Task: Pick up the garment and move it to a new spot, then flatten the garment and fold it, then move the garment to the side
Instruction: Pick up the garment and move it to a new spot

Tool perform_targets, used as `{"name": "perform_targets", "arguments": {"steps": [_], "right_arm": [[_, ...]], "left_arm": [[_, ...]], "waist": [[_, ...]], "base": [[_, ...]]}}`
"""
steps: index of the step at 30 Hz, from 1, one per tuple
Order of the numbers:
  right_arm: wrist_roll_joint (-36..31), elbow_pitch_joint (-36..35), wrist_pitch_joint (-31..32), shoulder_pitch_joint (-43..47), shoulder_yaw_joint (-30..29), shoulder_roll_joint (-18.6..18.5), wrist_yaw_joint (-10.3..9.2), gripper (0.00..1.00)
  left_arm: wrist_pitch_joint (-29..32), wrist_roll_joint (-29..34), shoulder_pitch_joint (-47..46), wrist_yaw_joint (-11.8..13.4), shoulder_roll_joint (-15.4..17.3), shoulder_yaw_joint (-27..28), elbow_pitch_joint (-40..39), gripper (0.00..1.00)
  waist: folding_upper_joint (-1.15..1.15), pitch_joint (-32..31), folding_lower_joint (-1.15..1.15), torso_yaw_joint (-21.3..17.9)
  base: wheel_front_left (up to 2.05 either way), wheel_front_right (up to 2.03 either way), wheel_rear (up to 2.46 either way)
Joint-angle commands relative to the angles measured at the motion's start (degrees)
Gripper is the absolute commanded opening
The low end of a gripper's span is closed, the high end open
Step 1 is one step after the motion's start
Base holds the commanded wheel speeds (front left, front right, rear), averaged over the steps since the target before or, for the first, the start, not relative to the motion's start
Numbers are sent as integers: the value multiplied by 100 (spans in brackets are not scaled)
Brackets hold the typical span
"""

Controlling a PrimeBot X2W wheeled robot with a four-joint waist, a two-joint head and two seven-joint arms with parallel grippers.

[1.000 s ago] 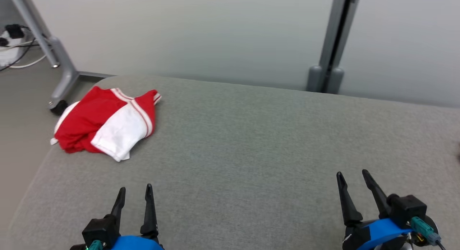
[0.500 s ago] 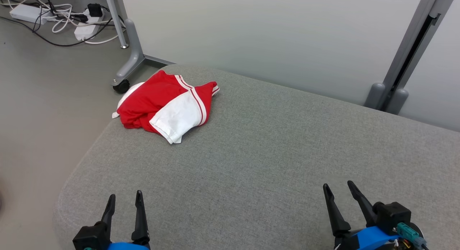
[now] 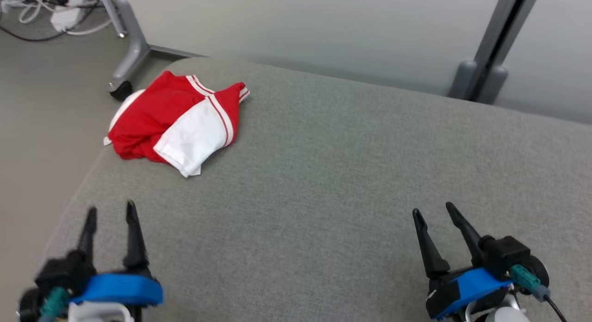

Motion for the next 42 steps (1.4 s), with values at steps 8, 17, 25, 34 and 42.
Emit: {"name": "perform_targets", "arguments": {"steps": [8,17,25,34,42], "right_arm": [[-545,-757,399,-377,-257,-14,1,100],[-808,-1581,725,-741,-245,-12,1,100],[-901,-1927,784,-825,-417,-12,1,100],[-837,-1865,706,-847,-497,-11,1,100],[-714,-1666,592,-864,-494,-10,1,100]], "left_arm": [[727,280,-2158,-229,1027,181,-109,100],[2355,-259,-4249,-820,1247,14,1946,100],[3039,-297,-4773,-998,1240,-324,3113,100],[3011,-272,-4881,-1067,1214,-536,3805,0],[2343,-135,-5059,-1045,1404,-623,3894,0]], "waist": [[0,945,-1,-549],[0,2059,-1,-1188],[0,2613,-1,-1384],[0,2651,-1,-1416],[0,2326,-1,-1375]], "base": [[0,0,0],[0,0,0],[0,0,0],[0,0,0],[0,0,0]]}}
